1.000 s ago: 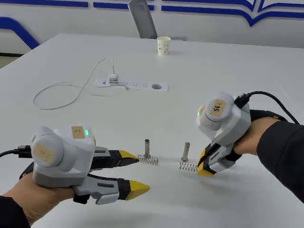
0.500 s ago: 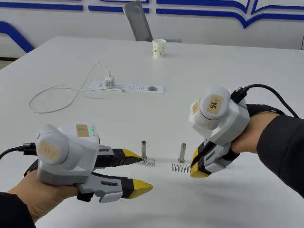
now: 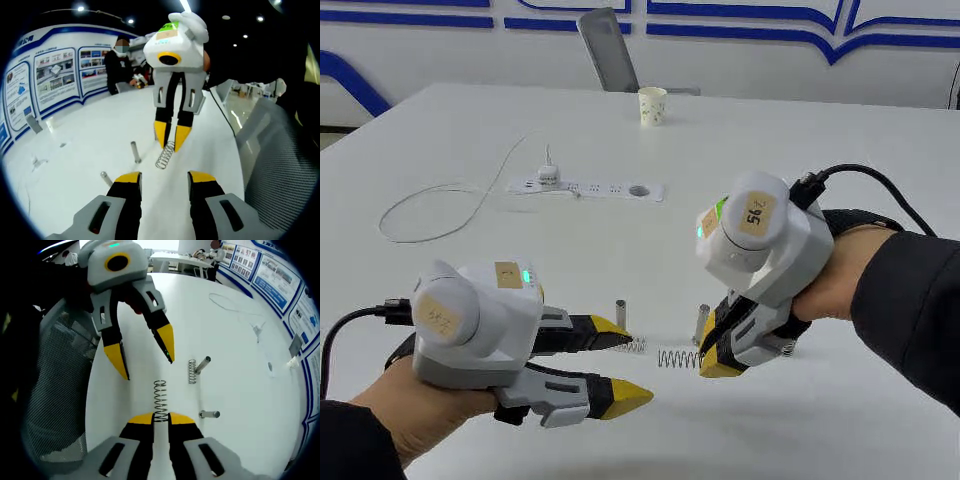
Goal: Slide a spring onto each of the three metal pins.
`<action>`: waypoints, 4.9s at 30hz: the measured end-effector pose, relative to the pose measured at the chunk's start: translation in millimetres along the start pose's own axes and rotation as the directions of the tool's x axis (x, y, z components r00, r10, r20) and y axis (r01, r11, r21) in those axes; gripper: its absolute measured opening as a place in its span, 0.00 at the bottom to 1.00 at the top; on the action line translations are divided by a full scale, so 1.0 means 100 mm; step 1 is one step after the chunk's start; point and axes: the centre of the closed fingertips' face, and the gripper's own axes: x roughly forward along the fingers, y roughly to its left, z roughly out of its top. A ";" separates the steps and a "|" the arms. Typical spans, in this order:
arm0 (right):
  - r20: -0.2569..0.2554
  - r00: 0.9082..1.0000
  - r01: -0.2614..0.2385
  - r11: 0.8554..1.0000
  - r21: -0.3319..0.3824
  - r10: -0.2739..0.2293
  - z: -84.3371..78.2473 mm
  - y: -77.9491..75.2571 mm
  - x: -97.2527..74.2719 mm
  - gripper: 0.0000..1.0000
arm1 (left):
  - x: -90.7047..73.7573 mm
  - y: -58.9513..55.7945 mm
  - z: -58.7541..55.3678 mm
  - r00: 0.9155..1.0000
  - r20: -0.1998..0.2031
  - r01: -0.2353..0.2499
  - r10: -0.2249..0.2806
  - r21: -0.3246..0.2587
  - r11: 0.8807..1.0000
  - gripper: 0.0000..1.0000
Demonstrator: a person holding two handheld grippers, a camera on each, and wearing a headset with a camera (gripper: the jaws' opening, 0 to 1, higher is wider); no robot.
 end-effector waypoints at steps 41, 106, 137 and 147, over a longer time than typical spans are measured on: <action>0.030 0.999 -0.029 0.990 -0.141 0.034 0.21 0.20 -0.04 0.12 | 0.07 -0.15 0.09 0.998 0.023 0.052 -0.053 0.066 0.996 0.12; 0.107 0.993 -0.034 0.984 -0.173 0.053 0.60 0.31 -0.23 0.12 | 0.09 -0.19 0.09 0.996 0.047 0.070 -0.072 0.040 0.997 0.10; 0.068 0.998 -0.006 0.988 -0.153 0.016 0.48 0.16 -0.29 0.12 | -0.07 -0.03 0.05 0.999 0.049 0.016 -0.015 -0.003 1.000 0.22; 0.057 0.998 0.008 0.992 -0.129 -0.001 0.37 0.07 -0.34 0.12 | -0.18 0.07 -0.02 0.999 0.042 -0.025 0.026 -0.025 0.999 0.29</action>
